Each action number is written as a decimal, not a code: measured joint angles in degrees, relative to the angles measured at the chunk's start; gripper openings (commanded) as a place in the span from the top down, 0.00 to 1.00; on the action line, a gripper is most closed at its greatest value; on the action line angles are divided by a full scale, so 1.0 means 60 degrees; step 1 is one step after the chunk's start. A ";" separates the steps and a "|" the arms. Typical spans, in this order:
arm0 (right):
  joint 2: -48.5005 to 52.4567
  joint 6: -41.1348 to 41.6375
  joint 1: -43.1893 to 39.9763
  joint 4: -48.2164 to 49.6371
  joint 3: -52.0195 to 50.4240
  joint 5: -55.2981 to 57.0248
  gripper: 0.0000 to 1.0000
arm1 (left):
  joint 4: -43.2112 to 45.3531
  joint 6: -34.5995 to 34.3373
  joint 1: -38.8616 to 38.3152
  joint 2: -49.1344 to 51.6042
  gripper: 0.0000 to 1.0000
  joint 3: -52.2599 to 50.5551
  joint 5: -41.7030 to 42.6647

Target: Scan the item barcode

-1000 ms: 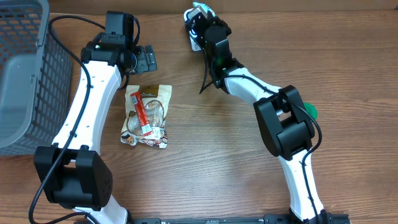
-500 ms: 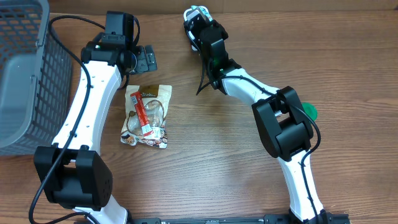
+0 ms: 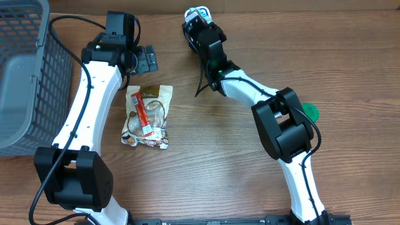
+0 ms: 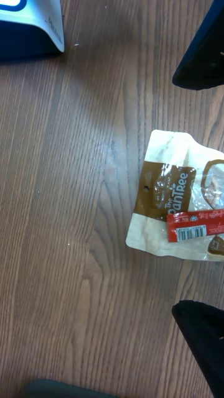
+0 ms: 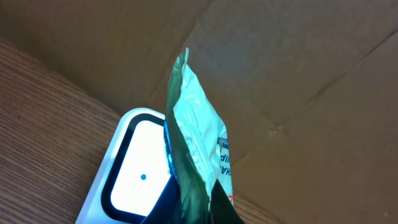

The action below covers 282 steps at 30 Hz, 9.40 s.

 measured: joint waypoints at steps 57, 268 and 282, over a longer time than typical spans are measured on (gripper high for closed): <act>-0.4696 0.8338 -0.1038 -1.2422 -0.3155 -0.5326 0.75 | 0.0011 0.0004 0.0000 0.0000 0.00 0.0000 0.0000; -0.5268 0.7133 -0.1701 -0.8896 -0.2860 -1.4702 0.48 | 0.0302 -0.0346 -0.0215 0.0000 0.96 -0.0007 0.8160; -0.5268 0.5967 -0.1712 -0.9602 -0.2860 -1.4542 0.41 | 0.0437 -0.0470 0.0102 0.0000 0.96 -0.0007 1.0003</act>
